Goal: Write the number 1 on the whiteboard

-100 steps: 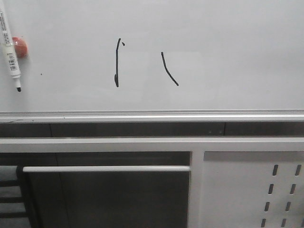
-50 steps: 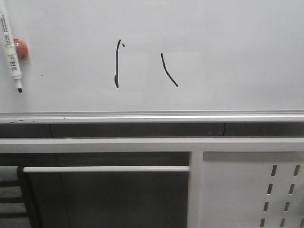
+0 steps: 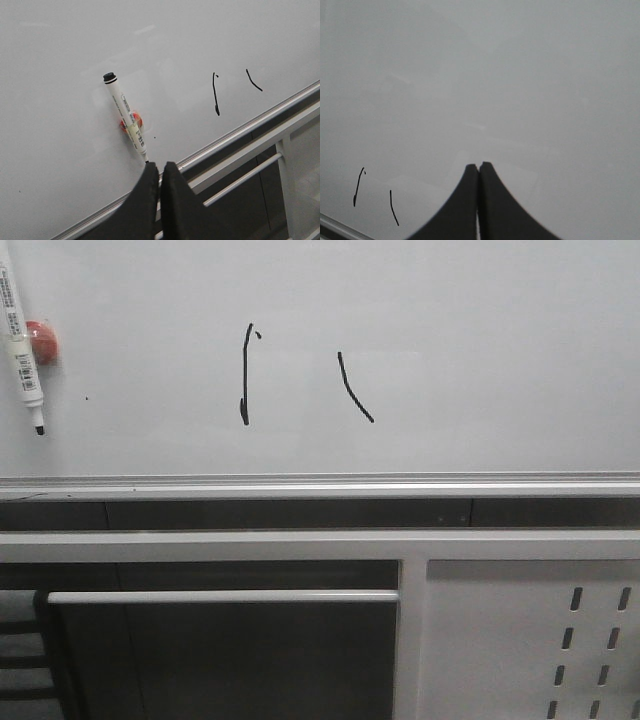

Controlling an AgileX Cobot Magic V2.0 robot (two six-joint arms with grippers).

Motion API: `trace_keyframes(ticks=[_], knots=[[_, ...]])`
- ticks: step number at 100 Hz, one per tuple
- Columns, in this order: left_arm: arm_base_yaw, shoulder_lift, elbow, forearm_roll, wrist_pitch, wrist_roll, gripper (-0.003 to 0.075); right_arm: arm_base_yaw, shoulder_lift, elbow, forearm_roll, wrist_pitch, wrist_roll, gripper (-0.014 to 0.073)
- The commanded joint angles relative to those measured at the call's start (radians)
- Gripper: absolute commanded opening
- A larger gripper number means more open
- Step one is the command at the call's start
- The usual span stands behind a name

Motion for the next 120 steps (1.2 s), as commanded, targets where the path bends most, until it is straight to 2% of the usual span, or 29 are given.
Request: trace_keyframes(ticks=[1, 67, 98, 120], knots=[[0.002, -0.026, -0.031, -0.011, -0.069, -0.005, -0.0018, -0.011, -0.003, -0.017, 0.009, -0.050, -0.011, -0.0079], [0.002, -0.026, -0.031, -0.013, -0.069, -0.005, -0.0018, -0.025, -0.010, 0.037, 0.009, -0.054, -0.011, -0.0079], [0.122, -0.026, -0.029, -0.013, -0.069, -0.005, -0.0018, -0.025, -0.010, 0.037, 0.009, -0.054, -0.011, -0.0079], [0.136, -0.026, -0.007, -0.013, -0.069, -0.005, -0.0018, -0.025, -0.010, 0.037, 0.009, -0.054, -0.011, -0.0079]])
